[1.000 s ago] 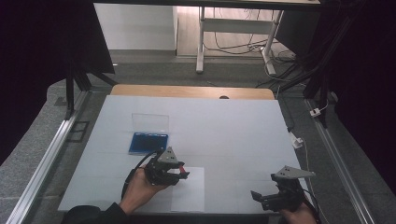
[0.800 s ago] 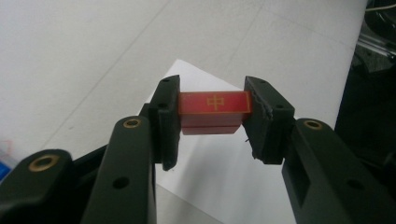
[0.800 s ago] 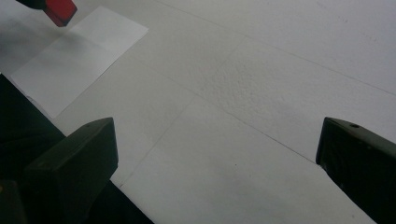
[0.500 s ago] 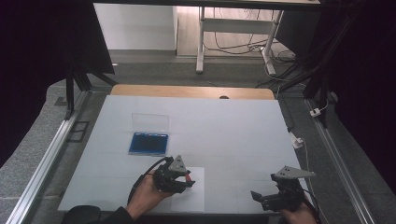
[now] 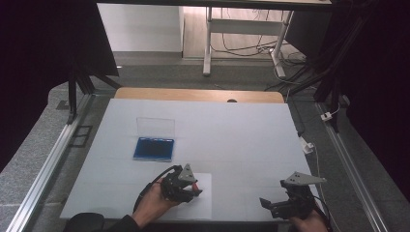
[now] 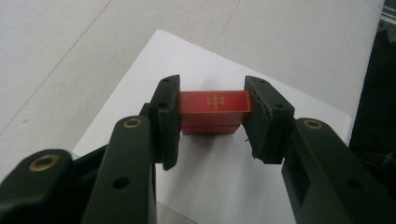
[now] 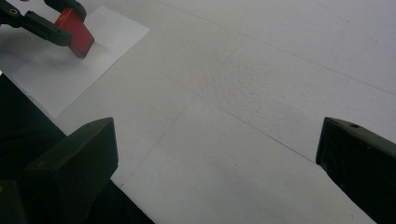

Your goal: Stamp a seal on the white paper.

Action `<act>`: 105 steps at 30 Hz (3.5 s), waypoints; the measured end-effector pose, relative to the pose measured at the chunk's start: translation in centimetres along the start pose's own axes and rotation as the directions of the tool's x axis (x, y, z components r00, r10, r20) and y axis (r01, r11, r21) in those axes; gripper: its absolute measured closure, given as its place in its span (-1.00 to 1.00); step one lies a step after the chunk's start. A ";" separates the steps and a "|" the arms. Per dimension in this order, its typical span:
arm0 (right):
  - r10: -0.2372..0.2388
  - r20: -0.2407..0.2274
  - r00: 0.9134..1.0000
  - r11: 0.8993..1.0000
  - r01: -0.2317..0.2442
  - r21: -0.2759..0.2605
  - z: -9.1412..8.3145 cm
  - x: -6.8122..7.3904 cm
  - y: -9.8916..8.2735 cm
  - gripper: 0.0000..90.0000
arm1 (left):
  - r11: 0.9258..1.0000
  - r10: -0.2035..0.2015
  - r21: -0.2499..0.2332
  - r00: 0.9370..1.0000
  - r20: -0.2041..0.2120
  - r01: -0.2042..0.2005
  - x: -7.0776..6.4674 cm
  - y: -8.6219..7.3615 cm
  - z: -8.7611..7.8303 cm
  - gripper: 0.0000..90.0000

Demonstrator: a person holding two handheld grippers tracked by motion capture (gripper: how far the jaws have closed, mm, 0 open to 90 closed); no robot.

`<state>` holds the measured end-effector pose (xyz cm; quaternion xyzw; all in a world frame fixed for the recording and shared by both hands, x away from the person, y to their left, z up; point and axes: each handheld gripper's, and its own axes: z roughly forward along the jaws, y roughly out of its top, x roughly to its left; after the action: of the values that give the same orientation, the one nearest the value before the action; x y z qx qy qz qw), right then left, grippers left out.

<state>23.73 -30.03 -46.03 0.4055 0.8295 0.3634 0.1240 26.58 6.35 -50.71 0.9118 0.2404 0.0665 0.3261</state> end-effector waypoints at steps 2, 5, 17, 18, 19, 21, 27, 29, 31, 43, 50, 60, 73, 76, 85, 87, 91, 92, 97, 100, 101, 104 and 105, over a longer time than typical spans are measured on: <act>0.000 -0.001 1.000 1.000 0.000 0.000 0.0 0.0 0.0 -1.00 | 1.000 0.000 -0.005 1.000 -0.003 0.000 -0.1 -0.1 0.0 0.30; 0.000 -0.001 1.000 1.000 0.000 0.000 0.0 0.0 0.0 -1.00 | 1.000 -0.015 -0.022 1.000 0.003 0.015 0.0 -0.4 0.1 0.30; -0.002 -0.002 1.000 1.000 0.002 0.001 0.1 0.0 0.0 -1.00 | 1.000 -0.001 0.003 0.999 -0.034 0.001 -0.6 -0.1 0.2 0.31; -0.002 -0.002 1.000 1.000 0.002 0.001 0.1 0.0 0.0 -1.00 | 1.000 -0.002 0.004 0.999 -0.035 0.002 -0.6 -0.1 0.2 0.31; -0.002 -0.002 1.000 1.000 0.002 0.001 0.1 0.0 0.0 -1.00 | 1.000 -0.002 0.005 0.999 -0.037 0.002 -0.6 -0.1 0.2 0.31; -0.002 -0.002 1.000 1.000 0.002 0.001 0.1 0.0 0.0 -1.00 | 1.000 -0.006 0.004 0.999 -0.031 0.006 -0.6 -0.1 0.2 0.31; -0.001 -0.002 1.000 1.000 0.001 0.001 0.1 0.0 0.0 -1.00 | 0.999 -0.033 -0.006 0.999 0.006 0.033 0.0 -0.2 0.2 0.31; -0.001 -0.002 1.000 1.000 0.001 0.001 0.1 0.0 0.0 -1.00 | 0.999 -0.038 -0.009 0.999 0.013 0.039 0.1 -0.2 0.2 0.31; -0.002 -0.002 1.000 1.000 0.002 0.000 0.0 0.1 0.0 -1.00 | 0.999 -0.035 -0.006 0.999 0.010 0.035 0.1 -0.2 0.2 0.31; -0.009 0.001 1.000 1.000 0.009 0.006 0.1 0.1 0.0 -1.00 | 1.000 -0.017 0.003 1.000 -0.019 0.017 -0.4 -0.1 0.2 0.30; -0.010 0.002 1.000 1.000 0.010 0.006 0.1 0.1 0.0 -1.00 | 0.999 -0.049 -0.012 0.999 0.013 0.049 0.1 -0.2 0.3 0.31; -0.010 0.001 1.000 1.000 0.010 0.006 0.1 0.1 0.0 -1.00 | 1.000 -0.010 0.013 1.000 -0.019 0.010 -0.3 0.1 0.2 0.30; -0.014 0.004 1.000 1.000 0.014 0.008 0.1 0.1 0.0 -1.00 | 1.000 0.000 -0.008 1.000 -0.003 0.000 -0.2 0.7 -0.5 0.29; -0.012 0.002 1.000 1.000 0.012 0.006 0.1 0.1 0.0 -1.00 | 1.000 -0.007 -0.030 1.000 -0.001 0.007 0.0 0.9 -1.1 0.29; -0.013 0.002 1.000 1.000 0.013 0.008 0.1 0.1 0.0 -1.00 | 0.996 -0.041 -0.074 0.999 -0.006 0.041 0.8 0.9 -2.4 0.29; -0.012 0.002 1.000 1.000 0.012 0.006 0.1 0.1 0.0 -1.00 | 0.996 -0.047 -0.077 0.999 -0.010 0.046 1.1 0.8 -2.6 0.29; -0.013 0.002 1.000 1.000 0.013 0.005 0.1 0.1 0.0 -1.00 | 0.994 -0.066 -0.088 0.998 -0.017 0.064 1.6 0.6 -3.1 0.29; -0.013 0.002 1.000 1.000 0.013 0.005 0.1 0.1 0.0 -1.00 | 0.994 -0.066 -0.087 0.998 -0.020 0.064 1.7 0.6 -3.2 0.29; -0.014 0.001 1.000 1.000 0.014 0.004 0.1 0.1 0.0 -1.00 | 0.993 -0.076 -0.096 0.997 -0.031 0.073 2.3 0.4 -3.9 0.29; -0.013 0.001 1.000 1.000 0.013 0.004 0.1 0.1 0.0 -1.00 | 0.992 -0.086 -0.096 0.996 -0.038 0.082 2.6 0.3 -4.1 0.29; -0.013 0.001 1.000 1.000 0.013 0.004 0.1 0.1 0.0 -1.00 | 0.992 -0.087 -0.093 0.995 -0.042 0.082 2.7 0.2 -4.2 0.29; -0.013 0.001 1.000 1.000 0.013 0.004 0.1 0.1 0.0 -1.00 | 0.991 -0.096 -0.094 0.994 -0.049 0.092 3.1 0.1 -4.5 0.29; -0.013 0.001 1.000 1.000 0.013 0.004 0.1 0.1 0.0 -1.00 | 0.991 -0.098 -0.095 0.994 -0.052 0.092 3.2 0.0 -4.6 0.29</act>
<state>23.69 -29.89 -46.06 0.4004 0.8328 0.3610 0.1261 28.16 10.44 -47.25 0.8811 0.2894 0.0878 0.3636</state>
